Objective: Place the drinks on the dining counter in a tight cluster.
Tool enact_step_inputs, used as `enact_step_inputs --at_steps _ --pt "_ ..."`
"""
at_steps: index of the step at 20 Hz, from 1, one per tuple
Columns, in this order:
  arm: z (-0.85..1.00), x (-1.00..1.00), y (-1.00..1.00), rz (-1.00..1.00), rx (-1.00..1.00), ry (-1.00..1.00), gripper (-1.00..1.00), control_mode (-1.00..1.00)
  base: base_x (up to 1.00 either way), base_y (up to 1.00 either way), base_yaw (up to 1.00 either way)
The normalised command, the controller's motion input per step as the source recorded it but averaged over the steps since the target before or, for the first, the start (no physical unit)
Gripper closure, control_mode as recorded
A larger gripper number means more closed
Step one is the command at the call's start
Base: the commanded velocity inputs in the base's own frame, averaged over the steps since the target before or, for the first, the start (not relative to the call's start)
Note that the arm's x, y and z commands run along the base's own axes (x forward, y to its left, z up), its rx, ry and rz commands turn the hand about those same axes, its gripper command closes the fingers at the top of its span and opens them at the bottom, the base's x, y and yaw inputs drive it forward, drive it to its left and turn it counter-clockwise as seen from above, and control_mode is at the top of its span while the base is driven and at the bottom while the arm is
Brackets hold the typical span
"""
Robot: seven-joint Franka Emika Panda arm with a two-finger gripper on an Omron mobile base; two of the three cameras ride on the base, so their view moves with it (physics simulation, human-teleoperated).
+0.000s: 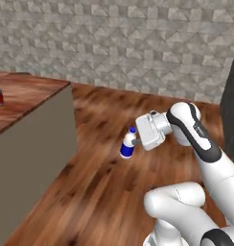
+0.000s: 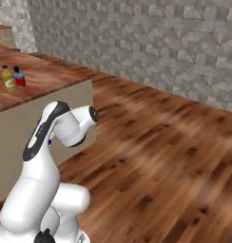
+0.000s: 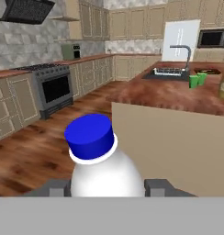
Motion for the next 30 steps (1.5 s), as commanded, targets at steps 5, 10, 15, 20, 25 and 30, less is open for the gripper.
enact_step_inputs --at_steps 5,10,15,20,25,30 --pt "0.00 0.00 0.00 0.00 0.00 0.00 1.00 1.00 1.00 -0.37 0.71" --pt "0.00 0.00 0.00 0.00 0.00 0.00 1.00 1.00 0.99 -0.33 0.78" --pt "0.00 0.00 0.00 0.00 0.00 0.00 1.00 1.00 1.00 -0.40 0.76" --pt "0.00 0.00 0.00 0.00 0.00 0.00 1.00 1.00 1.00 -0.61 0.68" --pt "0.00 0.00 0.00 0.00 0.00 0.00 1.00 1.00 0.55 -0.99 0.40" --pt "0.00 0.00 0.00 0.00 0.00 0.00 1.00 1.00 0.23 -0.92 0.10"
